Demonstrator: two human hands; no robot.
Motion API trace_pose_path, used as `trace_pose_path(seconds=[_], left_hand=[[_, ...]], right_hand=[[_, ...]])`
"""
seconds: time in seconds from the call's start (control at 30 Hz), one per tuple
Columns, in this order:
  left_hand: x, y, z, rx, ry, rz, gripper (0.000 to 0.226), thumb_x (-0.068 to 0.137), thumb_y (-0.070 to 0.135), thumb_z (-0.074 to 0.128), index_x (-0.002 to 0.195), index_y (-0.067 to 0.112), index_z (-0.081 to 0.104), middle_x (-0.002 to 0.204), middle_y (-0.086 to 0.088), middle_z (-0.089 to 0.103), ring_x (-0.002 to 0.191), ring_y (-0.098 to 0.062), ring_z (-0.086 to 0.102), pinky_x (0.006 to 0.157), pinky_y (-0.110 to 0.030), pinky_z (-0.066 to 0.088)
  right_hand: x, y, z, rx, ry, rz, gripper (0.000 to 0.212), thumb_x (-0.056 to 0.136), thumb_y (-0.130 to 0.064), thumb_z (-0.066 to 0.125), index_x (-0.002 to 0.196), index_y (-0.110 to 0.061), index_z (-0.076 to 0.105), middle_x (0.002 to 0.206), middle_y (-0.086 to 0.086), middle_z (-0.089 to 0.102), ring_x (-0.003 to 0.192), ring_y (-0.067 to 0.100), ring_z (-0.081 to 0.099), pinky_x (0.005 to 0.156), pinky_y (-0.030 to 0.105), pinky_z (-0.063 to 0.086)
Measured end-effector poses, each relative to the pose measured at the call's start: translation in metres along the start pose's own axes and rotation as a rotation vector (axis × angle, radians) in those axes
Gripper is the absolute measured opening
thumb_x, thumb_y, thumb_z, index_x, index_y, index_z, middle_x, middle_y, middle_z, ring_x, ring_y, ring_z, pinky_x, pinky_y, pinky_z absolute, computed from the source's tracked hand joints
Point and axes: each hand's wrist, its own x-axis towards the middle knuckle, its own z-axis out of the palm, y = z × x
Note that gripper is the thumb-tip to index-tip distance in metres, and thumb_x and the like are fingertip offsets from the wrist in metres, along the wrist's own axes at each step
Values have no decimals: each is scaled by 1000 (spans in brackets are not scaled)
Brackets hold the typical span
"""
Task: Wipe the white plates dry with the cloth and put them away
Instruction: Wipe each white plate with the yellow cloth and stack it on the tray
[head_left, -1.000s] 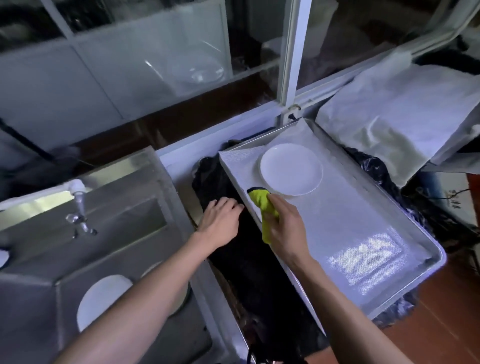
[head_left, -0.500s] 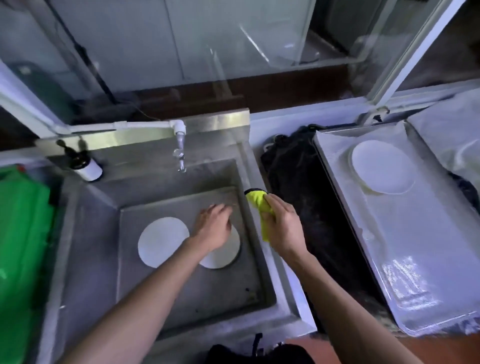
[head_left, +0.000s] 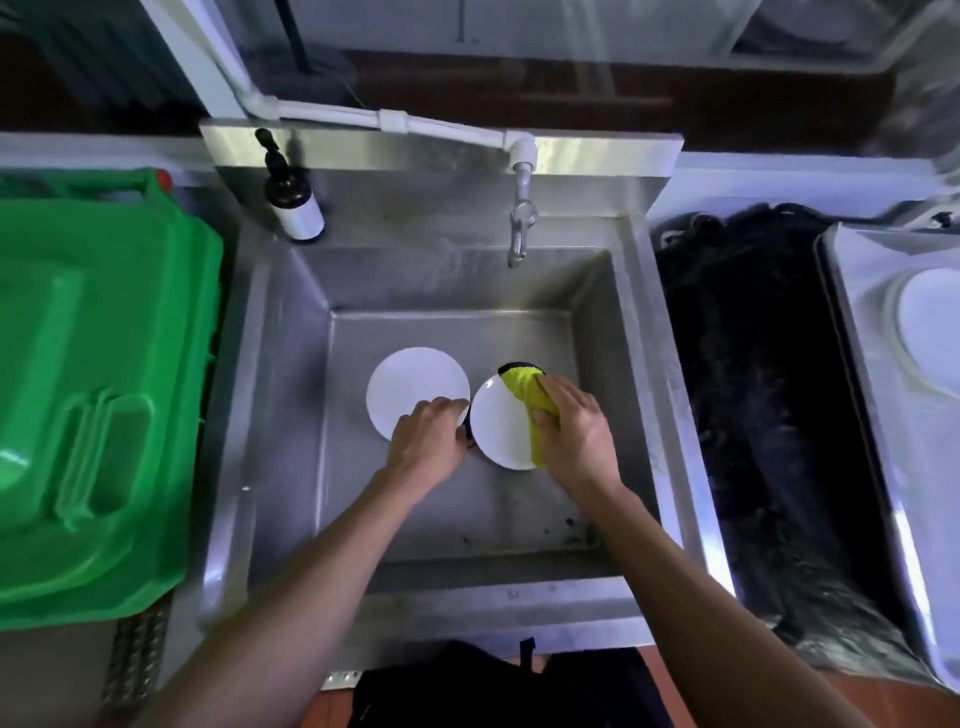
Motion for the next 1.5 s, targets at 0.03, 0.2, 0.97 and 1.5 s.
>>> trace_pose_path(seconds=[0.03, 0.2, 0.97, 1.5], left_hand=[[-1, -4, 3, -3, -3, -11, 34, 94, 19, 56, 127, 17, 64, 125, -7, 67, 111, -34, 59, 83, -45, 53], [2, -17, 28, -66, -20, -101, 39, 95, 18, 54, 133, 18, 61, 129, -7, 65, 115, -34, 58, 86, -44, 53], [87, -28, 217, -1018, 67, -887, 32, 95, 19, 66, 126, 11, 67, 113, -9, 70, 104, -36, 68, 83, -54, 60], [105, -20, 249, -917, 260, -891, 29, 80, 21, 85, 76, 23, 56, 80, 2, 66, 77, -23, 70, 73, -43, 62]], right_hand=[[2, -1, 4, -4, -3, -17, 44, 90, -2, 62, 133, -8, 62, 137, 10, 63, 114, 41, 59, 95, 52, 52], [19, 11, 24, -38, -57, -19, 44, 91, -3, 59, 135, -8, 60, 138, 10, 62, 115, 43, 57, 96, 56, 51], [60, 131, 112, 15, -213, -14, 41, 89, -5, 59, 129, -18, 61, 126, 0, 66, 110, 37, 59, 88, 54, 52], [61, 154, 125, 36, -212, 27, 40, 92, -4, 62, 131, -14, 61, 126, 0, 67, 112, 31, 62, 94, 50, 54]])
